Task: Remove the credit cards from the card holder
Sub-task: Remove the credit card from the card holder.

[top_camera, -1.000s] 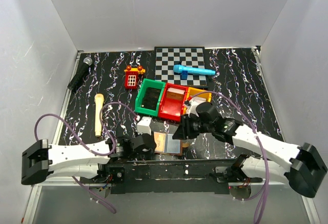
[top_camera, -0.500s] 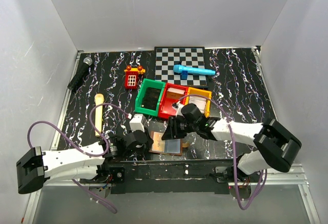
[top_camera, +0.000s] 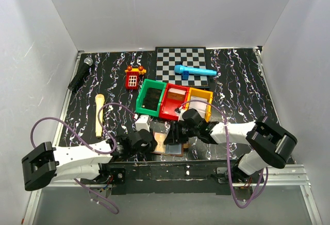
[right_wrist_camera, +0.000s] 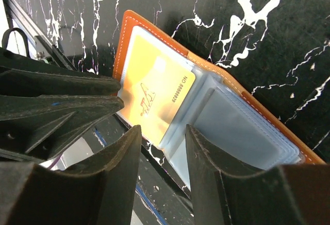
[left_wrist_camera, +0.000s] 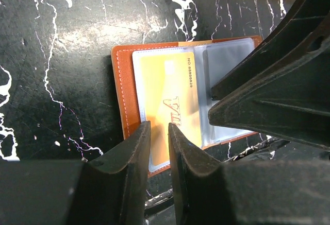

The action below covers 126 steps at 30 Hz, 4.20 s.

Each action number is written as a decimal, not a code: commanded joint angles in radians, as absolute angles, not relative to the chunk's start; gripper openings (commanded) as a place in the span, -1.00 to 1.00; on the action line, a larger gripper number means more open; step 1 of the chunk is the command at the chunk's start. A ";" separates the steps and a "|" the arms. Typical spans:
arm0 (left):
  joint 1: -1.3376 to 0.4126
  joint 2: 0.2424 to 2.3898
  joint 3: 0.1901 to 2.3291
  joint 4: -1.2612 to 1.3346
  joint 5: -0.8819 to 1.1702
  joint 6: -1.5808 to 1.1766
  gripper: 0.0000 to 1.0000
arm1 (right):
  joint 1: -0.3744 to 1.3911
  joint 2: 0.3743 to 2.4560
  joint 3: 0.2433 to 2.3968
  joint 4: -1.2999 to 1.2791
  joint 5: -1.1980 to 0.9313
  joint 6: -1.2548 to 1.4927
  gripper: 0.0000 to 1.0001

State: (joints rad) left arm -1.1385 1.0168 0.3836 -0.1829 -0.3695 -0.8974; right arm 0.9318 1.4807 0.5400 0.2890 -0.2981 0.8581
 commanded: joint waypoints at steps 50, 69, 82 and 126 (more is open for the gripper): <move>-1.123 1.049 0.321 -0.144 -0.296 -0.936 -0.74 | 0.989 1.503 0.594 0.255 -0.255 0.865 -0.10; -1.123 1.063 0.310 -0.153 -0.298 -0.951 -0.79 | 0.989 1.540 0.568 0.316 -0.275 0.890 -0.10; -1.123 1.095 0.301 -0.135 -0.281 -0.956 -0.84 | 0.988 1.525 0.525 0.431 -0.290 0.923 -0.12; -1.123 1.132 0.291 -0.097 -0.256 -0.942 -1.00 | 0.948 1.543 0.434 0.716 -0.390 1.025 -0.13</move>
State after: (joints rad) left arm -1.1244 1.1038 0.3202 -0.0673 -0.2867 -0.9497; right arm 0.9394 1.5261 0.3965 0.6727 -0.3241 1.0183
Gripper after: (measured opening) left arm 0.010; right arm 0.418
